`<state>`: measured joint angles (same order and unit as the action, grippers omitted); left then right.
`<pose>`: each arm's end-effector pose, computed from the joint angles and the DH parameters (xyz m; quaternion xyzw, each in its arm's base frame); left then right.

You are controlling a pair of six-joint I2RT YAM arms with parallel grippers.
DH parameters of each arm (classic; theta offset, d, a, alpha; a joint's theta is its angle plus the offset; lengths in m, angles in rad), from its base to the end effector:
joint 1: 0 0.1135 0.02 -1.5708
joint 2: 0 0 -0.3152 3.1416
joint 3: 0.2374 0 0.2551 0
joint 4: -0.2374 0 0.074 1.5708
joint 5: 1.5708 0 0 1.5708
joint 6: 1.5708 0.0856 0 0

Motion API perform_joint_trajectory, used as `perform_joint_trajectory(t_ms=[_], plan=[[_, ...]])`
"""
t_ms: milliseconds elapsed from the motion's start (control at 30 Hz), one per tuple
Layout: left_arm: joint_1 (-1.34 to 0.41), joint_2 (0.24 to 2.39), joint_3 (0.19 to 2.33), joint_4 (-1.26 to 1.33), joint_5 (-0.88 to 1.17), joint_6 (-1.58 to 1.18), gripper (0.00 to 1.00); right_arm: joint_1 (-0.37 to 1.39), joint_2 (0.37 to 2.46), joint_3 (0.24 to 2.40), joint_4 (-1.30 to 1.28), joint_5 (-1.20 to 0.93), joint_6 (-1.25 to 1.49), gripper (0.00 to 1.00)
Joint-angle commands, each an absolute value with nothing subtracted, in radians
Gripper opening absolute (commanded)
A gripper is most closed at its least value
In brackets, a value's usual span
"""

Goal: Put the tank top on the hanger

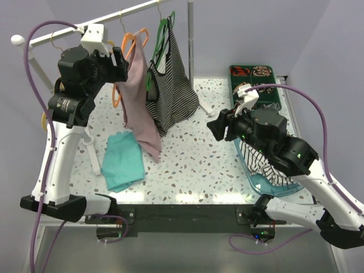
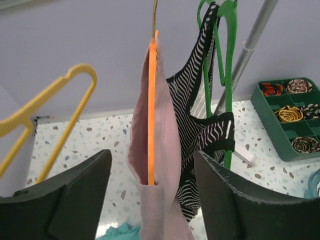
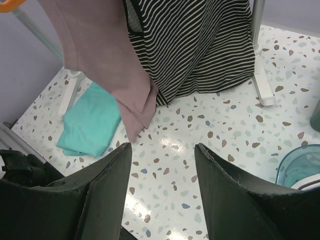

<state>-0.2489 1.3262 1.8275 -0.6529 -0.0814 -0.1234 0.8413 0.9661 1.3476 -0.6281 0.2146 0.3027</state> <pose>0.2826 -0.0646 0.5670 0.0211 0.7582 -0.0902 0.6455 0.1479 0.1380 0.4823 -0.1452 0.7734 0.2599 0.5597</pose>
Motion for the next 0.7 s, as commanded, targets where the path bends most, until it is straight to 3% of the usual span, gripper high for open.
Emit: perform_joint_trajectory(t_ms=[0, 100, 200, 367, 667], plan=[[-0.242, 1.264, 1.936, -0.612, -0.026, -0.143, 0.84, 0.839, 0.950, 1.350, -0.604, 0.215, 0.293, 0.58], [-0.242, 1.267, 1.986, -0.621, 0.127, -0.182, 0.99, 0.839, 0.943, 1.336, -0.594, 0.247, 0.295, 0.61], [-0.279, 1.279, 1.993, -0.595, 0.207, -0.218, 1.00, 0.839, 0.925, 1.305, -0.574, 0.285, 0.307, 0.68], [-0.590, 1.315, 1.935, -0.562, -0.027, -0.202, 1.00, 0.839, 0.867, 1.236, -0.580, 0.422, 0.339, 0.82], [-0.830, 1.223, 1.371, -0.333, -0.184, -0.291, 1.00, 0.839, 0.634, 1.013, -0.617, 0.640, 0.480, 0.94]])
